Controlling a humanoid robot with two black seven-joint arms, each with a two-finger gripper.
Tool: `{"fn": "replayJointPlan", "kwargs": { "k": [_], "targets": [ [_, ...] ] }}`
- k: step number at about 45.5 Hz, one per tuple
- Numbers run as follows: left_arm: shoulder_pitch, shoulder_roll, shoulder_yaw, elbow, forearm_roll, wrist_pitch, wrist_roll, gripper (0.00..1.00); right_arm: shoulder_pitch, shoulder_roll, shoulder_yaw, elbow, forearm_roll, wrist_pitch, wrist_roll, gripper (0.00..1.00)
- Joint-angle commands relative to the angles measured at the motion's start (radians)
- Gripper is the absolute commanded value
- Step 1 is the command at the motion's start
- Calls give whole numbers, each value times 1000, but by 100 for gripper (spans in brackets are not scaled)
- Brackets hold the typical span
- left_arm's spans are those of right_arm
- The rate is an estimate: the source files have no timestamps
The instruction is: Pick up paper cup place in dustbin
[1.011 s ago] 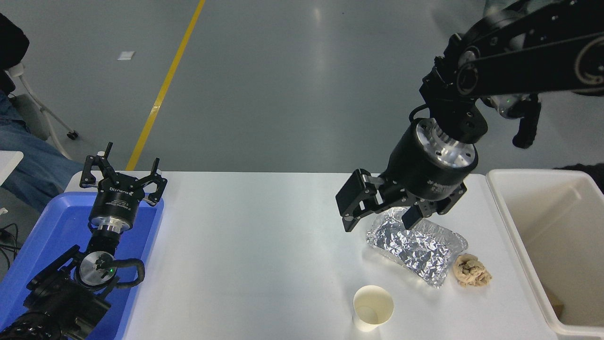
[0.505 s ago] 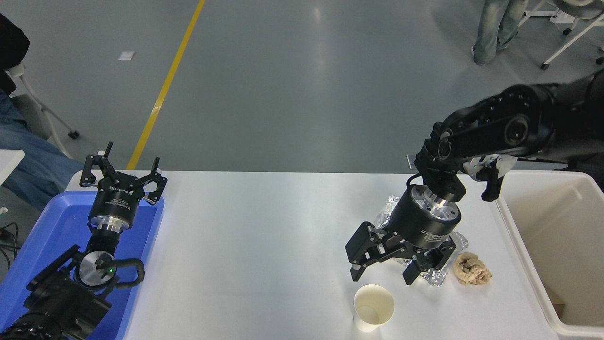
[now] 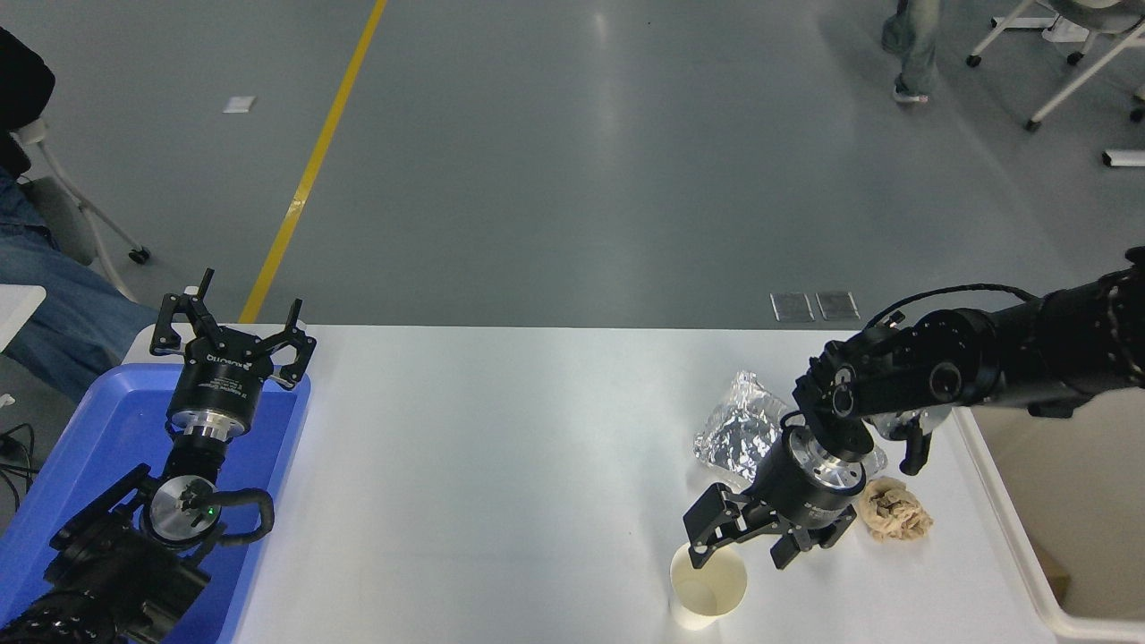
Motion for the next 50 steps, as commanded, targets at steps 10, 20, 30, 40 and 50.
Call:
{"fn": "replayJointPlan", "kwargs": {
  "k": [10,20,30,40,50],
  "targets": [
    [0,0,0,0,0,0,0,100,-93,-36,39,-60,-93,7,14,0],
    [0,0,0,0,0,0,0,100,-78,-38,63,-79,-91,143,54,0],
    [0,0,0,0,0,0,0,100,-58,-44,69,-85,-79,168,60,0],
    [0,0,0,-1,0,0,0,100,99,-67,55,-54,-12,251,49,0],
    [0,0,0,-1,0,0,0,100,385,-98,-66,46,99,251,46,0]
  ]
}}
